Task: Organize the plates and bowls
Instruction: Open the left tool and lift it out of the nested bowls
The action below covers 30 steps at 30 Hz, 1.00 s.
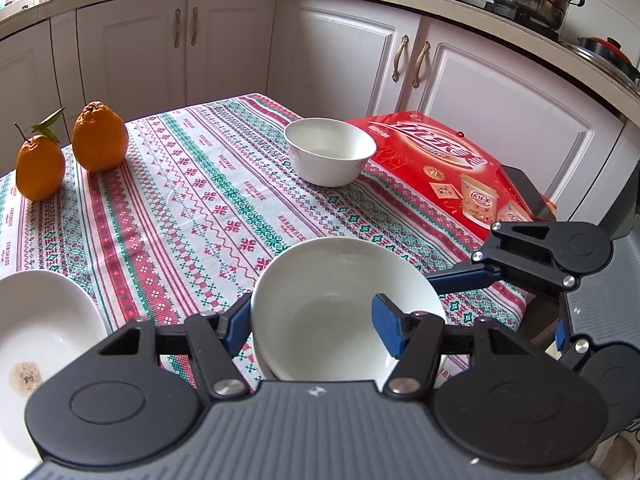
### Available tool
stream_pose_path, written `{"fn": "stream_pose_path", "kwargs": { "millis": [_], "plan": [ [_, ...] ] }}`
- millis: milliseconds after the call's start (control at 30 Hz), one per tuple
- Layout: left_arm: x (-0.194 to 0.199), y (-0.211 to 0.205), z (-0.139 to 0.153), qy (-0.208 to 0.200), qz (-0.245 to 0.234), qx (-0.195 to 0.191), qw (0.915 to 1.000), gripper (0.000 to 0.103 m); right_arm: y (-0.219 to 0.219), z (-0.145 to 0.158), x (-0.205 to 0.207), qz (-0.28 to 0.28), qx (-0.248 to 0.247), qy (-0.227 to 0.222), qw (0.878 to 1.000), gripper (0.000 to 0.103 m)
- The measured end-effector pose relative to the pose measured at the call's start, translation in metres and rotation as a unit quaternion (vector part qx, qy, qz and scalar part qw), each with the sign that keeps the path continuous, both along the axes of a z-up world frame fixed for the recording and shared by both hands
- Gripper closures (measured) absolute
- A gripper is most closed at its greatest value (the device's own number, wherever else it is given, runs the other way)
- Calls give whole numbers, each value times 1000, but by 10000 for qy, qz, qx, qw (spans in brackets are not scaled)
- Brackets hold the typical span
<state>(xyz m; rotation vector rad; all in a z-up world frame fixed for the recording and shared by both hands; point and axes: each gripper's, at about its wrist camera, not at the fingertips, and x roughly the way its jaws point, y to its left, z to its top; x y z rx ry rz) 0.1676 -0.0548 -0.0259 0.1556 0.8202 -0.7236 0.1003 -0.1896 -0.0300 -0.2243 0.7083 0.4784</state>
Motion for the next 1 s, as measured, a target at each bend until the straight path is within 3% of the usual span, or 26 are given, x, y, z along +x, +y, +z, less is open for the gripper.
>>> {"fn": "stream_pose_path", "kwargs": {
  "millis": [300, 433, 567, 933, 1000],
  "plan": [
    [1, -2, -2, -3, -16, 26, 10000, 41, 0, 0, 0, 2, 17, 21, 10000, 20],
    [1, -2, -2, -8, -24, 55, 10000, 34, -2, -1, 1, 3, 63, 56, 10000, 19],
    [1, 0, 2, -56, -48, 38, 10000, 34, -3, 2, -2, -5, 71, -93, 9999, 8],
    [0, 6, 14, -265, -43, 163, 9995, 32, -13, 19, -9, -122, 250, -350, 9990, 2],
    [1, 6, 17, -314, -41, 187, 9993, 26, -15, 21, -7, -204, 253, -404, 9987, 1]
  ]
}}
